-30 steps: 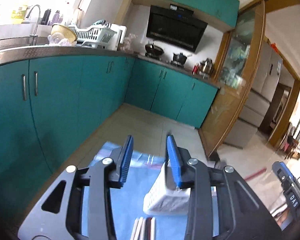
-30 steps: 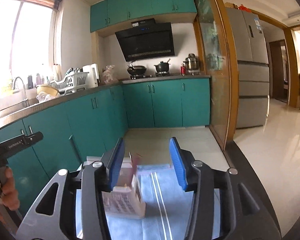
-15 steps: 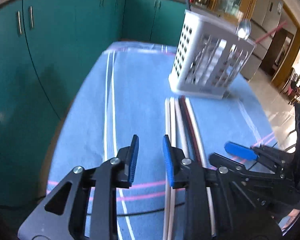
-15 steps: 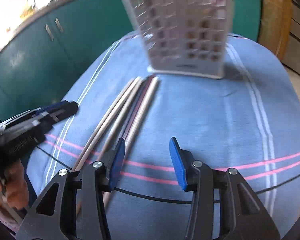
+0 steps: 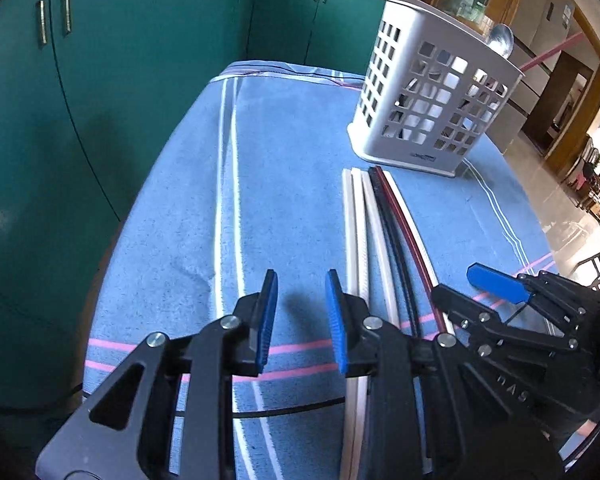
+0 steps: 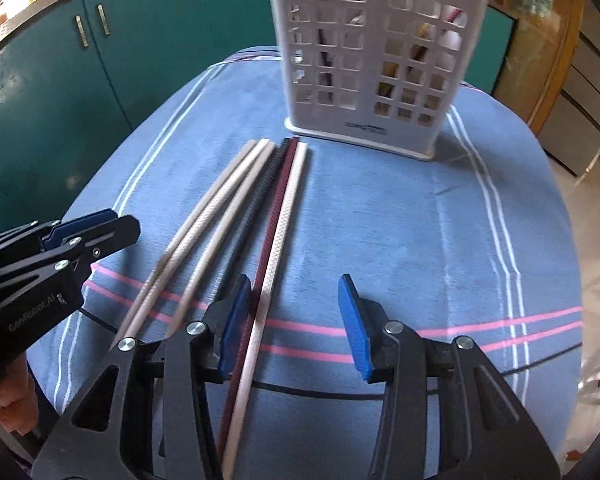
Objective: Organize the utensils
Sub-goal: 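Move both tools back down to the remaining chopsticks on the cloth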
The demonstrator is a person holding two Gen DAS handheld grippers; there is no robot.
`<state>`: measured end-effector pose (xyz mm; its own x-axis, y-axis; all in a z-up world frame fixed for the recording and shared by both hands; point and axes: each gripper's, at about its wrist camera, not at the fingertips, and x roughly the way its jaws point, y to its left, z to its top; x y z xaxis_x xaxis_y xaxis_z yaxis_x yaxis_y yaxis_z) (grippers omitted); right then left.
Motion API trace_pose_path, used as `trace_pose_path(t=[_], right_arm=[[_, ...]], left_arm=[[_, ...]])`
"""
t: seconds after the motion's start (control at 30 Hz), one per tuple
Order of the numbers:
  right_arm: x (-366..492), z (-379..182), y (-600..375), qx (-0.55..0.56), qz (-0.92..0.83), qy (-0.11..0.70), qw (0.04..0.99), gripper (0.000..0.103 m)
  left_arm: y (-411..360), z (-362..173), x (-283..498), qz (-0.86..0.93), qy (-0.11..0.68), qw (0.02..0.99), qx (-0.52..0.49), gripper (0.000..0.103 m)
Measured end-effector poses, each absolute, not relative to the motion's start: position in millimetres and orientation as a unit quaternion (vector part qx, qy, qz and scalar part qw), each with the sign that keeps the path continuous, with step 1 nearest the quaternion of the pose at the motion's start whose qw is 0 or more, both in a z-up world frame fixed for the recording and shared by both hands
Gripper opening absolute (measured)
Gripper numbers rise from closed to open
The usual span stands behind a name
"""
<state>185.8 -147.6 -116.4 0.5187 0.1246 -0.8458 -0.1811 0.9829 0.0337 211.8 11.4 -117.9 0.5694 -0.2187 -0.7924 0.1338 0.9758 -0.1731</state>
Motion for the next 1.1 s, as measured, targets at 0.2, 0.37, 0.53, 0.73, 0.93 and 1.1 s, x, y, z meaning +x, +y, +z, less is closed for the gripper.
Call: trace_pose_path(t=[0.2, 0.37, 0.53, 0.73, 0.93, 1.1], right_arm=[[184, -116, -171, 0.005, 0.079, 0.489, 0.869, 0.032], [180, -117, -164, -0.001, 0.099, 0.489, 0.867, 0.031], [181, -121, -159, -0.015, 0.101, 0.486, 0.868, 0.032], [182, -119, -165, 0.011, 0.126, 0.483, 0.867, 0.032], [182, -121, -161, 0.012, 0.133, 0.487, 0.863, 0.032], [181, -121, -159, 0.004, 0.133, 0.484, 0.865, 0.032]], left_arm=[[-6, -120, 209, -0.127, 0.457, 0.88, -0.035, 0.02], [-16, -127, 210, -0.122, 0.471, 0.874, -0.013, 0.02], [-19, -126, 210, -0.116, 0.471, 0.874, 0.0, 0.02], [-24, -126, 213, -0.119, 0.474, 0.872, 0.005, 0.02], [-30, -128, 212, -0.108, 0.475, 0.873, 0.021, 0.012], [-13, -127, 214, -0.111, 0.482, 0.869, -0.023, 0.011]])
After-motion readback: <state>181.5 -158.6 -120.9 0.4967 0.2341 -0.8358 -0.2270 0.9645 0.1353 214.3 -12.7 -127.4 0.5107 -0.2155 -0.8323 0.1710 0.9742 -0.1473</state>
